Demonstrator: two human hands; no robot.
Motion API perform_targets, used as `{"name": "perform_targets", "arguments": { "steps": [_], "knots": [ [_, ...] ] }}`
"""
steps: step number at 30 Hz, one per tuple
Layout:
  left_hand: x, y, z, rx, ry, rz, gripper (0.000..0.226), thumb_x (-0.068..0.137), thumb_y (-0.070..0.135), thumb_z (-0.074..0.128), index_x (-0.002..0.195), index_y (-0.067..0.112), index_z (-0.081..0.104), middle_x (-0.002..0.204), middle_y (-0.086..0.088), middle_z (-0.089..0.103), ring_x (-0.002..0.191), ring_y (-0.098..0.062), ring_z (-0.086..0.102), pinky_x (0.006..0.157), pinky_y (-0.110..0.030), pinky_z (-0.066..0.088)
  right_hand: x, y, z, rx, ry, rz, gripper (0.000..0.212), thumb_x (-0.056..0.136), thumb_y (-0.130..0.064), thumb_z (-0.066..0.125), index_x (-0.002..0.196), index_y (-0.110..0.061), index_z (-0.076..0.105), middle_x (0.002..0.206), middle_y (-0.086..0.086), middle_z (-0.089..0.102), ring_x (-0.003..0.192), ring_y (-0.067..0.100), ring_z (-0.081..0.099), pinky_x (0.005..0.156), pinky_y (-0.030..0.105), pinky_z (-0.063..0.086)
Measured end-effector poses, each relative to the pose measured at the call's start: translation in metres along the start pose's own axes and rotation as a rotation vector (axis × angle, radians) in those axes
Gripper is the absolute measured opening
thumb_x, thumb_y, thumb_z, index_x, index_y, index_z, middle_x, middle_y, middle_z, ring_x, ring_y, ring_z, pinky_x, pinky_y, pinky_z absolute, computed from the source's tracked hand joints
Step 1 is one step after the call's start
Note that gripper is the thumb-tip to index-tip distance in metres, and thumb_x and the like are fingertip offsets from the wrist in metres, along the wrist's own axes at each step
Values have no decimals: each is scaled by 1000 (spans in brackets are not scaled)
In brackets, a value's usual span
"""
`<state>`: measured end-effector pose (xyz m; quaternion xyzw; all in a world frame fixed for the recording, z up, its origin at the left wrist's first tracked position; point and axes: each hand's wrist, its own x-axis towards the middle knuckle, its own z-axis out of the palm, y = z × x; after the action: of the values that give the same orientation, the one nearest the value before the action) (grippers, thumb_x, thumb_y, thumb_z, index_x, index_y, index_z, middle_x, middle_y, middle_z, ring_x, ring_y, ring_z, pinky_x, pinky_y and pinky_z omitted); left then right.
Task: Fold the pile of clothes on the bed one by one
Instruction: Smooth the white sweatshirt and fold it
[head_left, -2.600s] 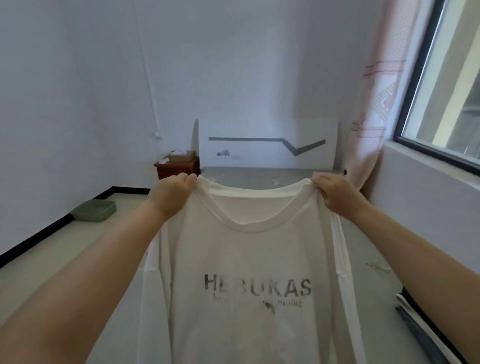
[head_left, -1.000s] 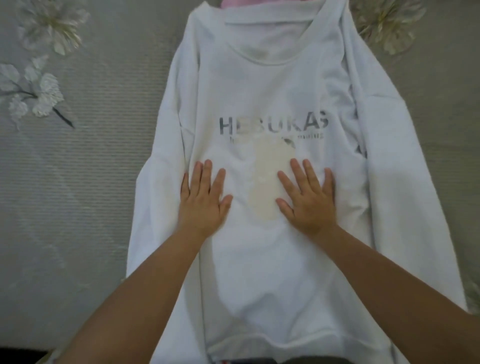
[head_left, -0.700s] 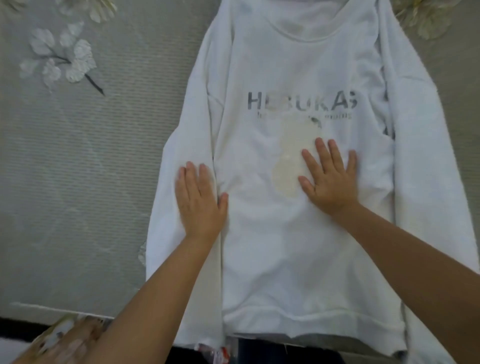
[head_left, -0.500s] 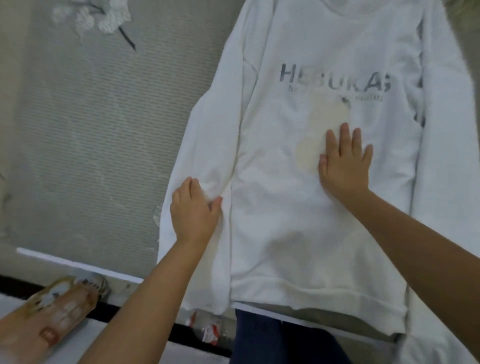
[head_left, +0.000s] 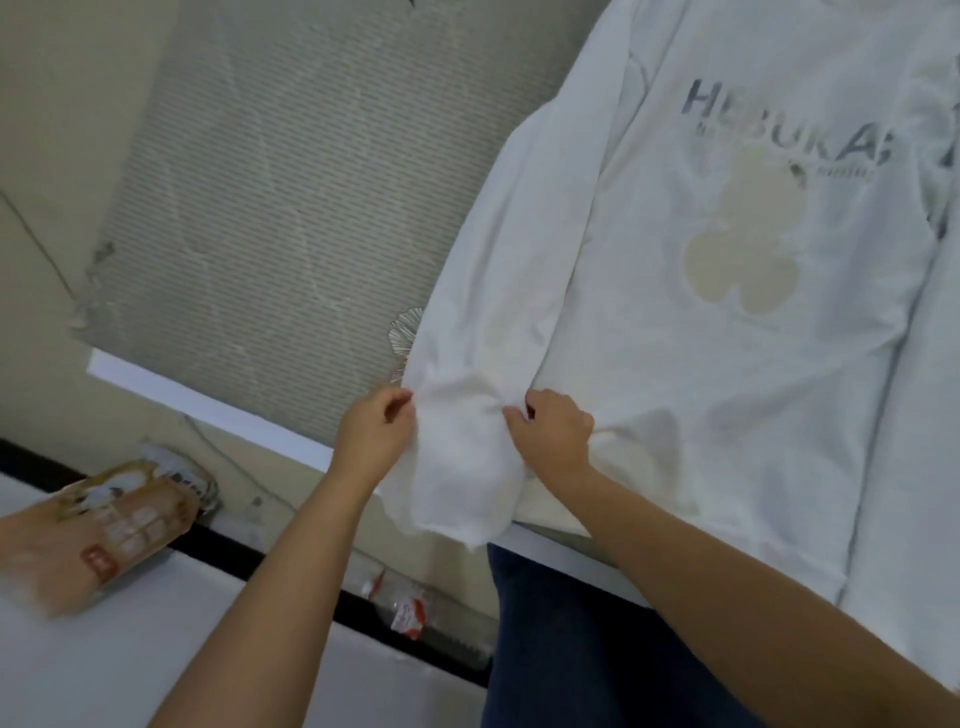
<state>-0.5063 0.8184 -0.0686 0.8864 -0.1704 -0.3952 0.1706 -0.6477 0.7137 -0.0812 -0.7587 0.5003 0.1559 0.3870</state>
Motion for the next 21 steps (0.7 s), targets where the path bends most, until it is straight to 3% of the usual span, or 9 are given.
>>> {"name": "perform_targets", "arguments": {
  "steps": [2,4,8,11,13,16,18,21],
  "knots": [
    [-5,-8,1,68,-34,47,23,88,6,53,108,0,62,108,-18,63,99,-27,57,78,-26,37,-4,-3,-3,185,11,73,38,94,-22,46,60,-10,34,59,-2,34,72,22,43,65,27,22],
    [-7,-10,-2,131,-36,83,22,88,7,53,107,0,62,106,-18,63,96,-29,56,74,-26,34,-14,0,-24,362,54,54,27,94,-14,47,70,-3,44,57,-2,36,64,20,41,56,27,22],
    [-8,13,-4,173,-8,159,27,92,16,49,114,6,59,108,-14,63,95,-29,57,72,-28,36,-31,33,-105,403,136,37,35,93,-12,48,59,-16,41,57,-1,40,53,11,37,47,16,27],
    [-2,53,2,214,-17,316,24,92,18,48,109,6,61,103,-14,61,92,-29,57,69,-29,36,-25,74,-178,453,228,138,26,91,-7,49,67,-13,54,63,2,49,60,12,43,50,16,34],
    [8,83,10,250,-47,411,25,92,17,48,109,4,60,106,-16,61,97,-31,56,74,-33,40,-13,107,-215,343,315,237,16,91,-8,49,84,1,61,69,6,54,65,18,46,52,17,38],
    [25,130,25,290,-61,511,30,92,15,47,118,4,56,117,-18,57,106,-32,53,85,-36,40,6,149,-234,104,386,377,24,90,-12,48,100,6,60,94,21,61,85,27,53,71,30,39],
    [35,157,33,350,-19,584,29,91,13,46,117,3,56,115,-21,57,104,-34,53,82,-39,41,15,162,-225,61,321,437,28,91,-18,51,109,2,58,109,22,61,101,32,55,82,33,39],
    [51,192,44,421,44,699,27,89,6,45,113,1,57,109,-24,57,100,-37,52,76,-41,40,23,174,-201,-81,137,434,31,90,-23,53,110,-1,55,114,21,58,107,34,53,86,36,40]
  ]
}}
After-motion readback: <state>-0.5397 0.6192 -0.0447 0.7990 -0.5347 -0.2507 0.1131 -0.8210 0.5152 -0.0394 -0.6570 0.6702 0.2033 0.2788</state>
